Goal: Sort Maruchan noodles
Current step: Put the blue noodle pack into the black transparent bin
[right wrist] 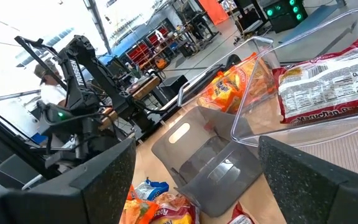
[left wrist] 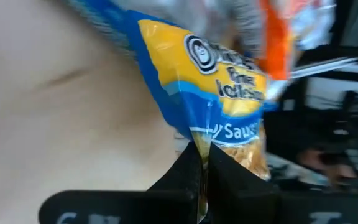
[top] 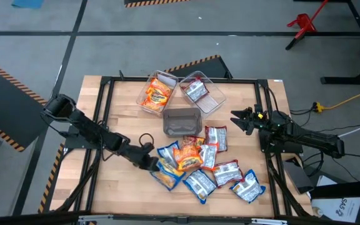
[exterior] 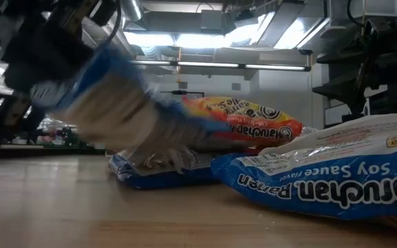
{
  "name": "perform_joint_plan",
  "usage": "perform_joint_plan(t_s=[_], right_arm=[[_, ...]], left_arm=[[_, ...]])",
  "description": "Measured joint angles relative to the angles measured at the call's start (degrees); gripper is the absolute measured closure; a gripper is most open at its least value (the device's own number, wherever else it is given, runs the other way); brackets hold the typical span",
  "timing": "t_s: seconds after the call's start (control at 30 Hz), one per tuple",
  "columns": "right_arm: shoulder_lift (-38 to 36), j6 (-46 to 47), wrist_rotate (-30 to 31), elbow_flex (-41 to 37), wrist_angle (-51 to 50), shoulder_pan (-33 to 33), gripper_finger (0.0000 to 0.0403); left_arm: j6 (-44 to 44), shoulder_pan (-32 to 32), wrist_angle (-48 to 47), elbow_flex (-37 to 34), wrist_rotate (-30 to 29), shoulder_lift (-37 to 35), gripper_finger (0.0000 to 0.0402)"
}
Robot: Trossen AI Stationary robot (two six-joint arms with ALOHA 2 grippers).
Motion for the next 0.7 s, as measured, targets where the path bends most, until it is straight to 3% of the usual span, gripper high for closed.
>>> perform_joint_plan(t_s=[0.53,0.7], right_arm=[[-0.01,-0.17,-0.02,0.00,0.00,0.01,0.0079],[-0.01,-0.17,-0.02,-0.01,-0.02,-0.01,0.0079]], left_arm=[[-8.08,0.00,24.23,0.11,-0.35,-0.07,0.0401],[-9.43,0.96,31.08,0.11,-5.87,-0.11,0.0401]])
